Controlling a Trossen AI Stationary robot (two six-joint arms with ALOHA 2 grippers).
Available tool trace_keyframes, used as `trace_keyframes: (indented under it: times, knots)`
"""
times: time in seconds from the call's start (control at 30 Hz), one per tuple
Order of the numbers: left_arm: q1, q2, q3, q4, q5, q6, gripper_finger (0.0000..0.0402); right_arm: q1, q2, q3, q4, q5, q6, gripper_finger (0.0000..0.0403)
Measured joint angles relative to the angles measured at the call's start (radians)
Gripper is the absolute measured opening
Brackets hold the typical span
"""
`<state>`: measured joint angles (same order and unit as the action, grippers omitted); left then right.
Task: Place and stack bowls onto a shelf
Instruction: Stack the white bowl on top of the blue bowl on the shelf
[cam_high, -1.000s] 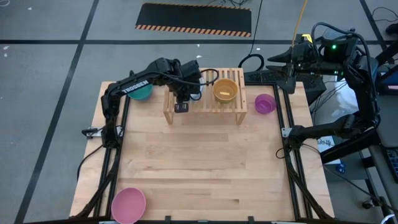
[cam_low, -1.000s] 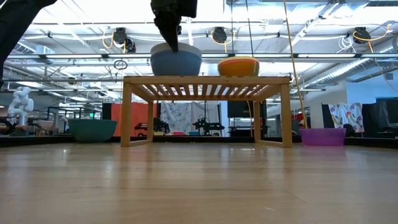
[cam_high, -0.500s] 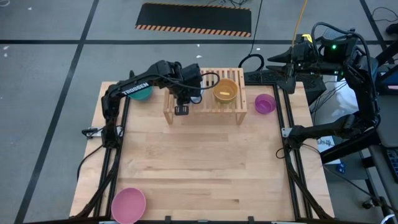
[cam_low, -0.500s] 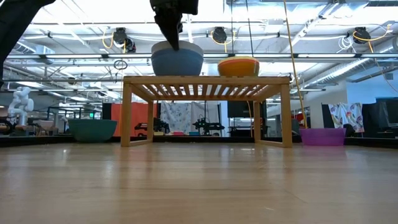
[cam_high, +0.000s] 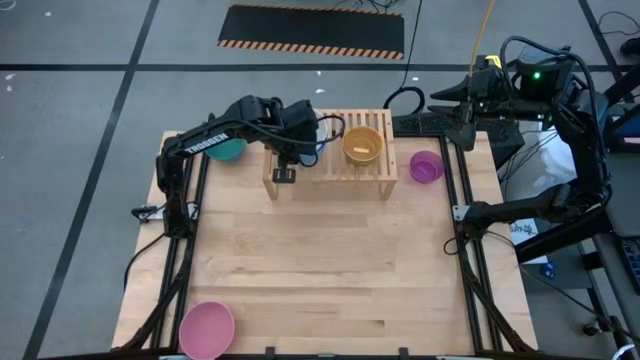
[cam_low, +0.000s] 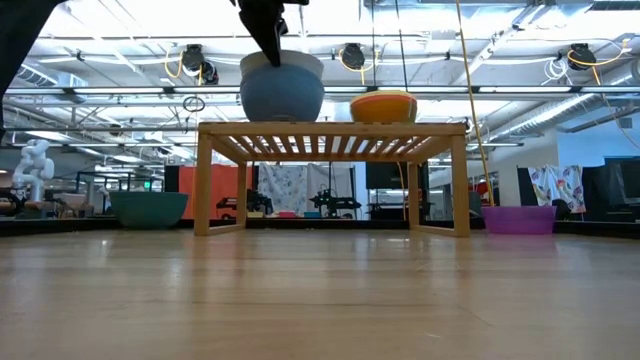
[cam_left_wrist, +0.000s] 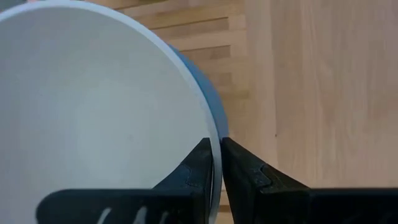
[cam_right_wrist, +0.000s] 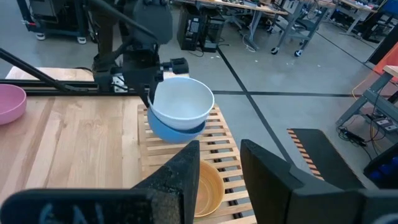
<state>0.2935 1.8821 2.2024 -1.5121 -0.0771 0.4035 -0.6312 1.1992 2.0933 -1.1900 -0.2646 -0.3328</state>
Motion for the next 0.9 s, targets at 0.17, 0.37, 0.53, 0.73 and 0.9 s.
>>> trace_keyframes:
  times: [0.17, 0.37, 0.53, 0.73, 0.9]
  knots:
    - [0.010, -0.001, 0.000, -0.003, 0.038, -0.015, 0.0037, 0.000, 0.000, 0.000, 0.001, 0.000, 0.000, 0.0112]
    - [0.021, 0.005, 0.000, 0.003, 0.114, -0.037, 0.0037, 0.000, 0.000, 0.000, 0.002, 0.000, 0.000, 0.0112]
    - [0.021, 0.006, -0.002, 0.003, 0.119, -0.049, 0.0037, 0.000, 0.000, 0.000, 0.001, 0.000, 0.000, 0.0112]
    - [0.021, 0.012, -0.002, 0.006, 0.165, -0.065, 0.0037, 0.000, 0.000, 0.000, 0.001, 0.000, -0.001, 0.0112]
    - [0.020, 0.023, -0.002, 0.025, 0.165, -0.034, 0.0037, 0.000, 0.000, 0.000, 0.001, 0.000, -0.001, 0.0112]
